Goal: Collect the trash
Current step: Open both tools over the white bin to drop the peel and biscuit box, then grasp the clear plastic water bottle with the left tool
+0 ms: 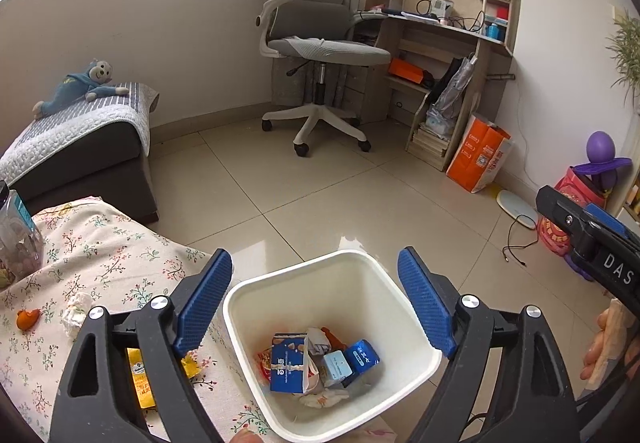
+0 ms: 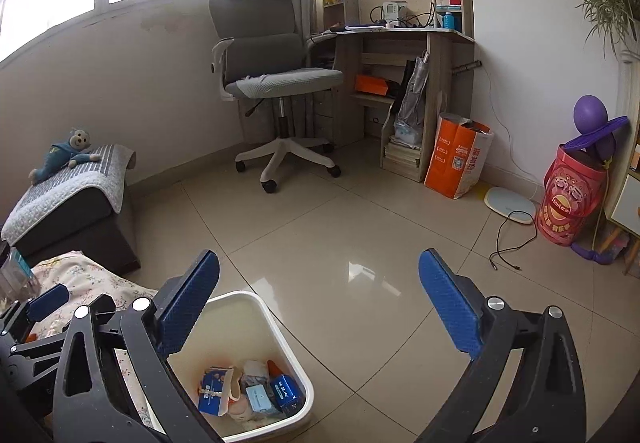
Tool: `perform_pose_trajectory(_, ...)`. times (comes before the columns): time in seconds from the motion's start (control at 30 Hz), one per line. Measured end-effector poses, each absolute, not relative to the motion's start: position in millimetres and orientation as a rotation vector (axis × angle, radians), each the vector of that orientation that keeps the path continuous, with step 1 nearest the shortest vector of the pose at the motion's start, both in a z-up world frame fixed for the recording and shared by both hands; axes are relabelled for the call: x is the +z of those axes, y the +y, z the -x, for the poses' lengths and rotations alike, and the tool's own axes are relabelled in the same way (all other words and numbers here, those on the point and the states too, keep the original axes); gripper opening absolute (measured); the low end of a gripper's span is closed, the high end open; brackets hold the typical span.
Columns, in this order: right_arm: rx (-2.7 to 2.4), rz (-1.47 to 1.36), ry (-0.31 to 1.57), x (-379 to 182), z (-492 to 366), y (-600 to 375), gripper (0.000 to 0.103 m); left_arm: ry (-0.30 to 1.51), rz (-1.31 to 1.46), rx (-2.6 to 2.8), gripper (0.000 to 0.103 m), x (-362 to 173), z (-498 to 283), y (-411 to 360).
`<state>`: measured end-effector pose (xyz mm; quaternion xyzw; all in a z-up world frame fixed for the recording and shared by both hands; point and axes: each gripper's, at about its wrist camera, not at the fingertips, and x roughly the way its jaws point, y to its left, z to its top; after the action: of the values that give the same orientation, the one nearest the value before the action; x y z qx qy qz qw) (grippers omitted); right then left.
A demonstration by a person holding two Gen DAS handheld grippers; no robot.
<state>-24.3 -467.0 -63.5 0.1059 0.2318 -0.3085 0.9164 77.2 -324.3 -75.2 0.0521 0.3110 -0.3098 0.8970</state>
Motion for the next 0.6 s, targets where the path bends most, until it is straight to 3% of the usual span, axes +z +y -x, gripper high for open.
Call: perform_pose_trajectory(0.6,-0.429,-0.102,0.597,-69,-26,-380,0.096,0.68,-0.182,-0.465,0.086,-72,-95,-228)
